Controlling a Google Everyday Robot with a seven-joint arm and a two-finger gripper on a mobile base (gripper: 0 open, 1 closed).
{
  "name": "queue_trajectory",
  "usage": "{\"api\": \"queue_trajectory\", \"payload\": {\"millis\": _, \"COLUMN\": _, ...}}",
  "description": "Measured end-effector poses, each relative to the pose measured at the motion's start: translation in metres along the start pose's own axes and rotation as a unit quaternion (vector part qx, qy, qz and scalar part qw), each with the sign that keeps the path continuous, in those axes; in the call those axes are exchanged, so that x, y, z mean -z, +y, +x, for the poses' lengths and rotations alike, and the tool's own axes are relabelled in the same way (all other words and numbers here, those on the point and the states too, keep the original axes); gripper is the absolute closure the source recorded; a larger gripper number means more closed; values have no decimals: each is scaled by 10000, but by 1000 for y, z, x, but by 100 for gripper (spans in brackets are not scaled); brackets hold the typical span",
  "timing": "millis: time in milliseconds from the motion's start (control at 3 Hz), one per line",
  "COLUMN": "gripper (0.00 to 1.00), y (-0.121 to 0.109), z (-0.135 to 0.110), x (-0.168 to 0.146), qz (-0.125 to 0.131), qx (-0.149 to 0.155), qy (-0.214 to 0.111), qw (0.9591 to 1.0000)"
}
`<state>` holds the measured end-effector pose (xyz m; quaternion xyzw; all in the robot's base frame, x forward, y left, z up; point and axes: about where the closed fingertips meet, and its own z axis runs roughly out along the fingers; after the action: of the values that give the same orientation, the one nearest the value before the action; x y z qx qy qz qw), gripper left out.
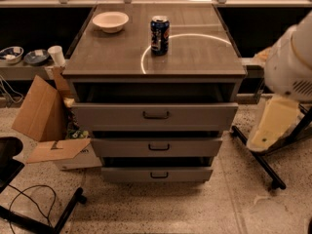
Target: Open bottom drawer
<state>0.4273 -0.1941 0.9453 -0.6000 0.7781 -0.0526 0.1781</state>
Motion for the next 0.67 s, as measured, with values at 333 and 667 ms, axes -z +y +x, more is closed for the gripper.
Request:
{"api": "queue_trajectory", "payload": {"millis": 333, "gripper": 0, "y": 28, "z": 11, "x": -67, "qz": 325, "qx": -338, "qy": 275, "qw": 9985}}
{"api": "queue_trajectory", "payload": {"millis": 667, "gripper": 0, "y": 48, "z": 21, "x": -140, "qz": 401, "qx": -520, "qy": 518, "qw": 9965}}
